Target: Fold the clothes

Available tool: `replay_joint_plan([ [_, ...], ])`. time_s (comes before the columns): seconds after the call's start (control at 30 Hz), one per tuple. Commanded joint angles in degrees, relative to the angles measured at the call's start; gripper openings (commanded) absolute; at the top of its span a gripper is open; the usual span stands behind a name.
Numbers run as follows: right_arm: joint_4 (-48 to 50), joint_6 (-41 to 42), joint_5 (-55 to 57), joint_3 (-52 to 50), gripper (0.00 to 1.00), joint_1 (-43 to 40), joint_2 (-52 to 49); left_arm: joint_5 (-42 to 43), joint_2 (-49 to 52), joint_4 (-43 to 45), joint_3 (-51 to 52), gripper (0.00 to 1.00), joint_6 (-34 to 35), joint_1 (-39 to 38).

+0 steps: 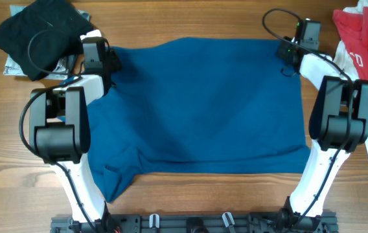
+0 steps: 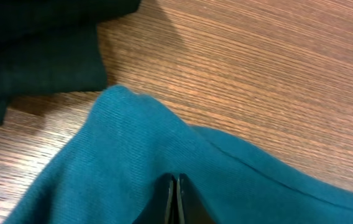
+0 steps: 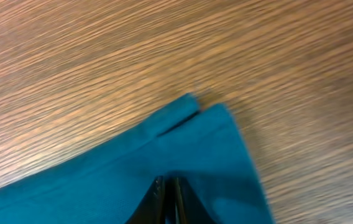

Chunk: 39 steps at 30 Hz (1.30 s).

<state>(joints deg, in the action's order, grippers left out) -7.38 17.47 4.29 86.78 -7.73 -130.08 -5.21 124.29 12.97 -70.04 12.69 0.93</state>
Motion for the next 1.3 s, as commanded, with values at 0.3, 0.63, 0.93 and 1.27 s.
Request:
replay_joint_plan([
  [0.3, -10.2, -2.3, 9.4, 2.3, 0.11, -6.6, -4.5, -4.3, 2.3, 2.9, -3.1, 0.09, -0.5, 0.1],
  [0.63, -35.5, 3.0, 6.5, 26.7, 0.91, -6.7, 11.9, -4.3, -8.1, -20.3, -24.9, 0.84, -0.3, -6.3],
  [0.93, -69.6, 7.1, -16.7, 26.7, 1.0, -6.7, 37.2, -3.0, -38.3, -69.8, -24.9, 1.0, 1.7, -10.6],
  [1.27, -84.8, 11.1, -14.6, 19.7, 0.88, -6.7, 52.0, -2.5, -51.1, -97.4, -24.7, 1.0, 17.9, -9.4],
])
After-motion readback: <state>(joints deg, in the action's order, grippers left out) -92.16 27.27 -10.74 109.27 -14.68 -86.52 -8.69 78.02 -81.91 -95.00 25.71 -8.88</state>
